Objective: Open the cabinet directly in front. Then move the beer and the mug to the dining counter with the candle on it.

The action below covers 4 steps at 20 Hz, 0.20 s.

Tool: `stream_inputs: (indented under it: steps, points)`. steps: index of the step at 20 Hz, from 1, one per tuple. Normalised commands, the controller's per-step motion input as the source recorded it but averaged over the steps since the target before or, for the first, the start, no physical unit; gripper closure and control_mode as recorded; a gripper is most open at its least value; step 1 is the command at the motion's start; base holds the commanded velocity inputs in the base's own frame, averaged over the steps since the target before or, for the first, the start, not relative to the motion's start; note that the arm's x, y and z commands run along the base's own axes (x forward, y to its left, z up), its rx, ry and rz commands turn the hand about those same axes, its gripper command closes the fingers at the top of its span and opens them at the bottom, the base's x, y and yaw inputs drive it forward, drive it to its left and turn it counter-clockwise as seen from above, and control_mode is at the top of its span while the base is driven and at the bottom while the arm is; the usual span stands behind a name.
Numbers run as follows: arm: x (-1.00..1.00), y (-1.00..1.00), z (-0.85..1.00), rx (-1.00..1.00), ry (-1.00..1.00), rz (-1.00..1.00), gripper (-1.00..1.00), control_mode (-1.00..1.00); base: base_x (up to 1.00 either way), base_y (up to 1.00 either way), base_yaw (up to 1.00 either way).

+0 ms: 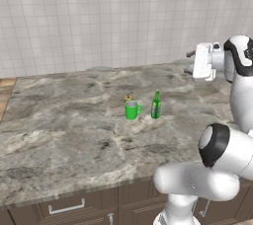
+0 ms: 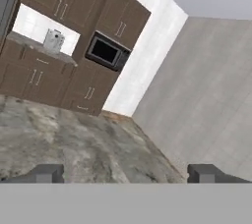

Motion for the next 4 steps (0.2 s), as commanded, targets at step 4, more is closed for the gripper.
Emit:
stream_inputs:
  steps: [4]
  points:
    - [-1.0, -0.49, 0.28, -0.2, -0.22, -0.02, -1.0, -1.0, 0.0, 0.0, 0.0]
